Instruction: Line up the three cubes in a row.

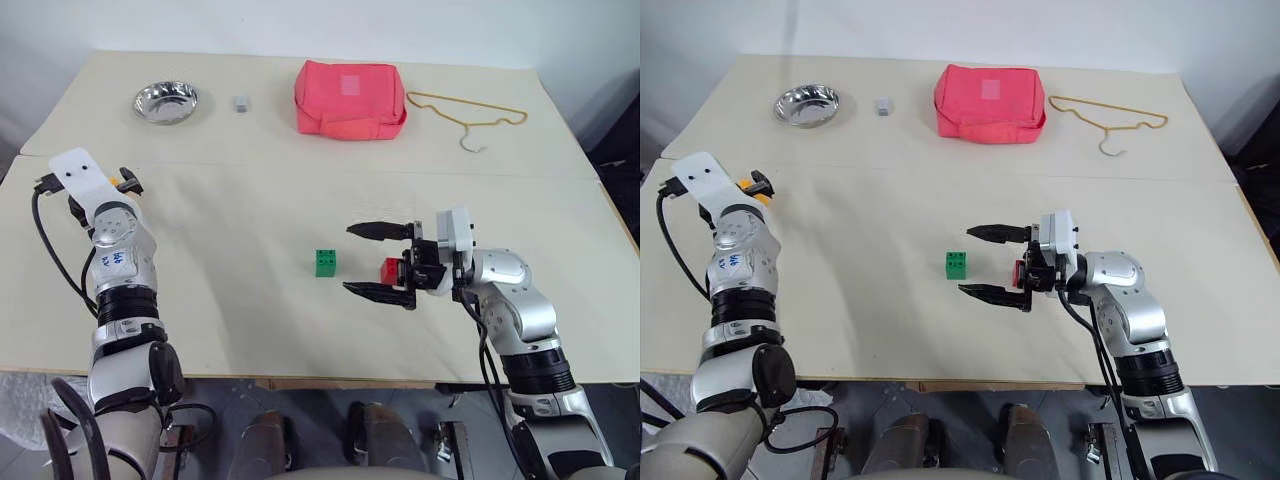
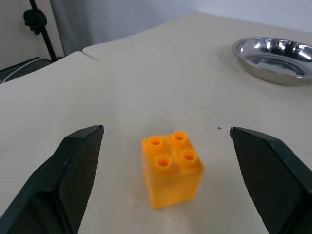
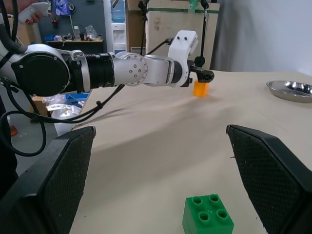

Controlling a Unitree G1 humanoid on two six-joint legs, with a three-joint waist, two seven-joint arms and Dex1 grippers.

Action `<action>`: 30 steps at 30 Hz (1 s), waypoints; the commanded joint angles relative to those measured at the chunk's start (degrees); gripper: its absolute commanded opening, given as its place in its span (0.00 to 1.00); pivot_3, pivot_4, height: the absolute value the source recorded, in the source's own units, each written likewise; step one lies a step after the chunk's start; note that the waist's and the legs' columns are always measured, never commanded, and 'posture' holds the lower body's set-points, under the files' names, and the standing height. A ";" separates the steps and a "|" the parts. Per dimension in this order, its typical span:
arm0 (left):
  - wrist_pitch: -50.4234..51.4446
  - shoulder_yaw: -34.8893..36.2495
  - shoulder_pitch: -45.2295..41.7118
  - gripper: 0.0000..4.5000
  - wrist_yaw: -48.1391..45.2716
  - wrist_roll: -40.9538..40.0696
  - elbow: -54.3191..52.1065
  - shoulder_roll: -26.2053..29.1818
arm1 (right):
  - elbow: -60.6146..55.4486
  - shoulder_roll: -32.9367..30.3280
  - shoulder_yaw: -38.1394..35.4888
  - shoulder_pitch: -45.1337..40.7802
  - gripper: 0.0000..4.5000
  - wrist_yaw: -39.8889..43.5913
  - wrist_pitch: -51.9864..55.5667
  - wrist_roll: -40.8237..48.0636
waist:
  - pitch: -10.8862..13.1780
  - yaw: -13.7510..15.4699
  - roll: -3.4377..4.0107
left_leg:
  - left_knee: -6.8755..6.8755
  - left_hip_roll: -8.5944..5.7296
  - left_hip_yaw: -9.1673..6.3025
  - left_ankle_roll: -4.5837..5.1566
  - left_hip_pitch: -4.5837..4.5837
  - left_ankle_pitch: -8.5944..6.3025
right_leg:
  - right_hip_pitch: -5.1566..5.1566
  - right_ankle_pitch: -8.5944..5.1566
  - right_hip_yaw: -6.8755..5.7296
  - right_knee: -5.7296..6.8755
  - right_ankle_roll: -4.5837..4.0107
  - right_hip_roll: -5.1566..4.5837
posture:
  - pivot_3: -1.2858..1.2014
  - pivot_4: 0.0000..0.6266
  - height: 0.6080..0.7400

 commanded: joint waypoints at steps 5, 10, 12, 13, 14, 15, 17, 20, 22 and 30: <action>-3.65 0.38 -4.56 0.97 -1.38 -0.87 9.00 1.70 | -2.73 -0.33 -1.32 0.19 1.00 -0.83 -0.52 0.76 | 0.00 0.02 -0.01 | 0.08 -0.01 -0.08 0.00 -0.15 0.00 | -0.04 0.00 -0.11 0.00 0.00 0.00 | 0.52 0.24 1.00; -5.68 0.37 -5.49 0.85 -2.59 -1.38 12.36 2.87 | -2.84 -0.06 -1.16 0.31 1.00 -1.16 -0.69 0.71 | 0.00 -0.06 -0.01 | 0.08 -0.01 -0.09 0.00 -0.17 0.00 | -0.06 0.00 -0.14 0.00 0.00 0.02 | 0.52 0.24 1.00; -6.01 0.35 -4.64 0.74 -3.08 -1.52 12.27 3.34 | -2.99 0.00 -1.26 0.54 1.00 -1.37 -0.78 0.77 | 0.00 -0.15 -0.01 | 0.08 0.00 -0.09 0.00 -0.17 0.00 | -0.06 0.00 -0.14 0.00 0.00 0.02 | 0.52 0.24 1.00; -6.22 0.29 -4.11 0.65 -3.17 -1.48 11.92 3.58 | -3.05 0.00 -1.32 0.66 1.00 -1.51 -0.81 0.78 | 0.00 -0.13 -0.01 | 0.08 0.01 -0.09 0.00 -0.17 0.00 | -0.07 0.00 -0.15 0.00 0.00 0.03 | 0.52 0.24 1.00; -6.42 0.18 -3.56 0.60 -3.52 -1.43 11.48 3.80 | -3.11 -0.03 -1.35 0.80 1.00 -1.61 -0.85 0.77 | 0.00 -0.13 -0.01 | 0.08 0.01 -0.10 0.00 -0.17 0.00 | -0.07 0.00 -0.15 0.00 0.00 0.04 | 0.52 0.24 1.00; -6.51 0.13 -3.02 0.54 -4.05 -1.51 11.03 3.96 | -3.16 -0.07 -1.35 0.95 1.00 -1.63 -0.90 0.76 | 0.00 -0.14 -0.01 | 0.08 0.01 -0.10 0.00 -0.17 0.00 | -0.07 0.00 -0.15 0.00 0.00 0.03 | 0.52 0.24 1.00; -6.83 0.33 -1.39 0.39 -6.04 -2.09 10.07 4.26 | -3.26 -0.10 -1.38 1.27 1.00 -1.76 -1.02 0.73 | 0.00 -0.13 0.00 | 0.08 0.00 -0.09 0.00 -0.17 0.00 | -0.07 0.00 -0.15 0.00 0.00 0.03 | 0.52 0.24 1.00; -8.90 1.99 1.29 0.33 -10.14 -4.58 8.42 4.53 | -3.40 -0.13 -1.58 1.73 1.00 -2.09 -1.16 0.70 | 0.00 -0.23 0.00 | 0.09 0.01 -0.09 0.00 -0.16 0.00 | -0.07 0.00 -0.14 0.01 0.00 0.03 | 0.52 0.24 1.00; -10.54 2.06 4.04 0.33 -17.52 -6.79 5.60 5.14 | -3.84 -0.45 -1.71 2.32 1.00 -2.27 -1.24 0.56 | 0.00 -0.30 0.00 | 0.09 0.02 -0.09 0.00 -0.16 0.00 | -0.07 0.00 -0.14 0.01 0.00 0.04 | 0.52 0.24 1.00; -3.12 -7.66 23.85 0.33 -81.77 -25.42 -25.21 16.49 | -7.67 -4.85 -5.37 7.27 1.00 -2.75 0.65 1.97 | 0.02 -0.36 0.02 | 0.11 0.05 -0.06 -0.04 -0.29 -0.02 | -0.18 0.00 -0.15 -0.01 -0.01 0.08 | 0.52 0.24 1.00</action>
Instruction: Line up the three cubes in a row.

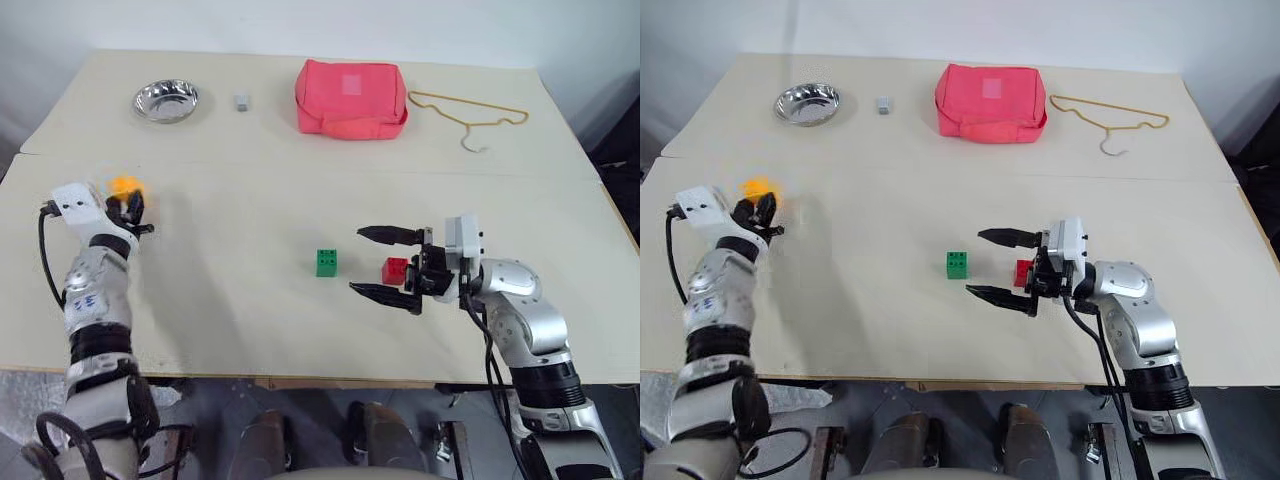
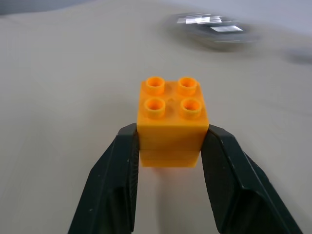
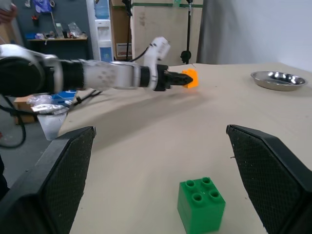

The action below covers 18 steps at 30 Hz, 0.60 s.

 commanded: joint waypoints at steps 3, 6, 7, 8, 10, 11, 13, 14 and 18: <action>-1.51 -6.13 0.56 0.33 -30.13 -3.50 -6.18 7.73 | -3.29 -2.54 -3.13 1.84 1.00 -0.28 0.66 1.92 | 0.09 0.63 0.34 | 0.11 -0.03 0.01 0.01 0.02 0.01 | 0.08 -0.01 0.01 0.00 -0.03 0.01 | 0.52 0.24 1.00; -6.39 -12.14 -2.81 0.33 -40.10 1.46 0.18 8.49 | -3.71 -3.17 -3.74 2.42 1.00 -0.37 0.92 2.07 | 0.09 0.54 0.39 | 0.13 -0.04 0.09 0.02 0.19 0.09 | 0.23 0.06 0.06 0.07 -0.13 0.03 | 0.52 0.24 1.00; -8.34 -13.93 -4.49 0.33 -42.00 3.33 2.91 8.16 | -3.92 -3.35 -3.90 2.68 1.00 -0.40 1.04 2.14 | 0.10 0.55 0.39 | 0.13 -0.03 0.11 0.01 0.22 0.09 | 0.24 0.08 0.09 0.08 -0.16 0.06 | 0.52 0.24 1.00; -10.69 -15.59 -6.38 0.33 -43.85 5.10 5.96 7.60 | -4.05 -3.57 -3.99 2.93 1.00 -0.41 1.13 2.20 | 0.10 0.51 0.39 | 0.13 -0.04 0.17 0.01 0.22 0.09 | 0.23 0.08 0.10 0.08 -0.16 0.09 | 0.52 0.24 1.00; -15.92 -18.79 -11.49 0.33 -46.65 8.80 13.89 5.35 | -4.74 -4.39 -4.54 4.09 1.00 -0.27 1.47 2.51 | 0.10 0.63 0.38 | 0.13 -0.05 0.24 0.01 0.13 0.09 | 0.16 0.08 0.07 0.07 -0.17 0.12 | 0.52 0.24 1.00; -17.89 -19.60 -13.25 0.33 -47.91 9.81 16.84 4.57 | -4.94 -4.67 -4.73 4.46 1.00 -0.19 1.57 2.61 | 0.11 0.69 0.37 | 0.13 -0.18 0.31 0.02 0.02 0.09 | 0.08 0.08 0.02 0.06 -0.17 0.13 | 0.52 0.24 1.00; -20.99 -21.05 -17.34 0.33 -49.10 12.00 22.97 2.51 | -5.16 -5.84 -5.74 5.82 1.00 0.40 1.62 2.84 | 0.11 0.78 0.37 | 0.13 -0.31 0.38 0.02 -0.05 0.09 | 0.05 0.08 -0.04 0.05 -0.16 0.10 | 0.52 0.24 1.00; -22.70 -22.02 -19.74 0.33 -49.58 13.48 26.42 1.23 | -4.81 -6.85 -6.56 6.78 1.00 0.99 1.43 2.86 | 0.12 0.74 0.35 | 0.13 -0.35 0.38 0.03 -0.07 0.09 | 0.05 0.08 -0.06 0.04 -0.16 0.08 | 0.52 0.24 1.00; -28.86 -24.66 -26.19 0.33 -51.78 18.35 36.50 -2.00 | -4.10 -10.26 -9.35 10.38 1.00 2.77 0.83 2.83 | 0.13 1.09 0.32 | 0.13 -0.45 0.38 0.10 -0.12 0.12 | 0.06 0.10 -0.09 0.00 -0.11 -0.01 | 0.52 0.24 1.00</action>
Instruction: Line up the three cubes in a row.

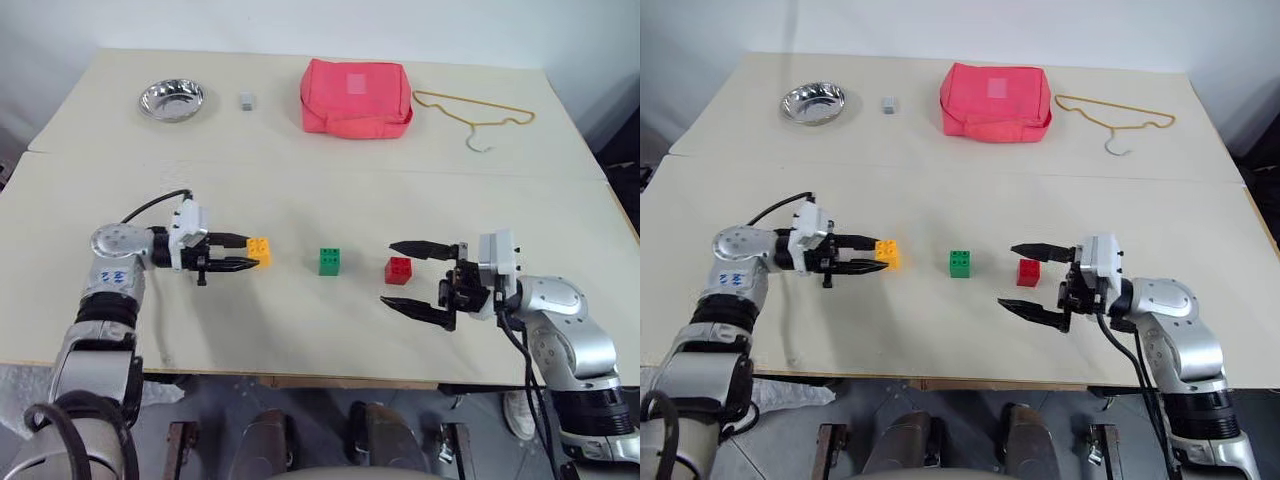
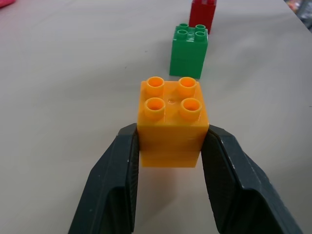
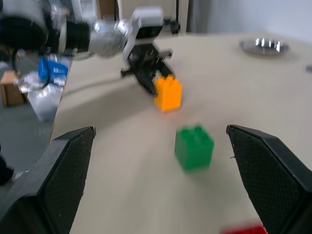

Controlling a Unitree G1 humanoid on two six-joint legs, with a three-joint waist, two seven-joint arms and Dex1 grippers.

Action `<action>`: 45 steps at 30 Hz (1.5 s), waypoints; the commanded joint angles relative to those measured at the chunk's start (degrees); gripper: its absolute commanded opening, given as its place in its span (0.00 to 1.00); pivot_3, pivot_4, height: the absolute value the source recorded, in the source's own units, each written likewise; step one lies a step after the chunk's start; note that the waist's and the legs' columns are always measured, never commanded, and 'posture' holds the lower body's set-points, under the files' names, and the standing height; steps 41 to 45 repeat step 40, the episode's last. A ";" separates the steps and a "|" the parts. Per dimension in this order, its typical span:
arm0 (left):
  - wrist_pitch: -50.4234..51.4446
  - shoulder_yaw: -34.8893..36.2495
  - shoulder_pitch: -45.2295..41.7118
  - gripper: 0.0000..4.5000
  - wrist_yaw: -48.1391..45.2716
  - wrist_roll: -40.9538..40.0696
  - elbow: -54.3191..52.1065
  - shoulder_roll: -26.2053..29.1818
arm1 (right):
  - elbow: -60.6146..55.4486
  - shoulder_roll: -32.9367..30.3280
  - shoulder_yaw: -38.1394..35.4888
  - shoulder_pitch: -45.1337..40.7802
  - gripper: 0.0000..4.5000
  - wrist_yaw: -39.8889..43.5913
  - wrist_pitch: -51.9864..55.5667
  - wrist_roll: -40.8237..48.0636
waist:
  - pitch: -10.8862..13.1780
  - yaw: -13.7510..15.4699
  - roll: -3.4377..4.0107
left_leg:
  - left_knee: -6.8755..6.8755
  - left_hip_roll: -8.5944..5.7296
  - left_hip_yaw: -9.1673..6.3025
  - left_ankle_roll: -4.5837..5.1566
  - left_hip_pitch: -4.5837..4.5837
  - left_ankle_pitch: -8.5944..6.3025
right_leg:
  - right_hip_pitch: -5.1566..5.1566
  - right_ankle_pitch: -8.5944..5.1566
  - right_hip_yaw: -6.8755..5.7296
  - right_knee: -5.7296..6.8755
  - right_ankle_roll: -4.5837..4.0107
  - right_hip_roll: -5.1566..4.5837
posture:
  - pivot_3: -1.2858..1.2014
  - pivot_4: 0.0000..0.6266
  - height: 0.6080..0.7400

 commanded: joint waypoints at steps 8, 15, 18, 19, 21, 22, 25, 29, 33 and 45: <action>-8.63 -1.94 -7.03 0.33 -4.04 7.46 12.51 -2.09 | -2.80 -2.11 -5.42 5.44 1.00 -0.77 -0.87 1.35 | 0.00 -0.50 -0.01 | 0.02 0.04 -0.24 0.07 0.07 0.05 | 0.02 0.01 0.02 0.10 0.01 -0.03 | 0.52 0.24 1.00; -7.50 -1.35 -7.27 0.54 -5.52 8.04 13.51 -1.72 | -2.40 -2.17 -5.55 6.79 1.00 -1.47 -1.81 0.97 | 0.00 -0.44 -0.01 | 0.06 0.02 -0.38 0.08 0.07 0.05 | 0.04 0.02 0.03 0.10 0.02 -0.05 | 0.52 0.24 1.00; -6.39 -0.29 -6.11 0.74 -6.97 4.52 10.21 0.44 | 0.18 -2.33 -5.92 6.17 1.00 -0.54 -3.17 0.57 | 0.01 -0.53 -0.02 | 0.06 0.03 -0.38 0.08 0.05 0.05 | 0.03 0.02 0.01 0.10 0.02 -0.04 | 0.52 0.24 1.00; -5.28 0.71 -5.04 0.81 -7.07 1.57 7.16 1.82 | 1.93 -2.54 -6.15 5.54 1.00 0.29 -4.33 0.22 | 0.01 -0.62 -0.02 | 0.06 0.04 -0.40 0.08 0.05 0.05 | 0.03 0.02 0.02 0.10 0.02 -0.05 | 0.52 0.24 1.00; -0.20 1.40 -2.18 0.95 -7.12 -3.35 0.40 5.13 | 5.13 -2.73 -6.72 4.09 1.00 1.73 -6.63 -0.19 | 0.04 -0.97 -0.07 | 0.05 0.13 -0.44 0.08 0.06 0.05 | 0.00 0.02 0.06 0.11 0.02 -0.02 | 0.52 0.24 1.00; 1.53 1.29 -0.21 0.99 -7.12 -5.70 -3.27 6.65 | 6.25 -2.85 -7.02 3.50 1.00 2.56 -6.74 0.38 | 0.04 -1.07 -0.07 | 0.06 0.39 -0.44 0.08 0.06 0.05 | -0.01 0.02 0.07 0.12 0.02 -0.02 | 0.52 0.24 1.00; 7.74 3.68 6.21 0.99 -7.01 -10.56 -13.37 10.38 | 8.37 -2.59 -8.08 1.18 1.00 4.26 -4.24 3.95 | 0.05 -1.16 -0.03 | 0.06 0.42 -0.44 0.08 0.10 0.05 | -0.01 0.02 0.10 0.12 0.01 -0.02 | 0.52 0.24 1.00; 6.64 9.41 14.86 0.99 -2.63 -13.15 -22.65 13.72 | 12.42 -3.12 -8.27 -2.12 1.00 10.10 -5.27 5.40 | 0.06 -1.10 -0.02 | 0.15 0.45 -0.44 0.08 0.11 0.05 | 0.01 0.03 0.15 0.15 0.00 -0.03 | 0.52 0.24 1.00; 10.37 10.56 20.44 0.99 3.01 -10.55 -26.73 16.37 | 18.75 -4.08 -5.85 -6.15 1.00 15.81 -9.26 1.63 | 0.06 -0.55 -0.02 | 0.20 0.45 -0.45 0.09 0.09 0.04 | 0.04 0.04 0.14 0.13 -0.02 -0.04 | 0.52 0.24 1.00; 10.34 12.92 21.78 0.99 6.32 -11.45 -28.30 14.69 | 25.96 -2.95 -3.89 -10.75 1.00 18.19 -14.47 -1.86 | 0.06 -0.47 -0.01 | 0.27 0.43 -0.44 0.10 0.08 0.03 | 0.06 0.05 0.12 0.17 -0.03 -0.06 | 0.52 0.24 1.00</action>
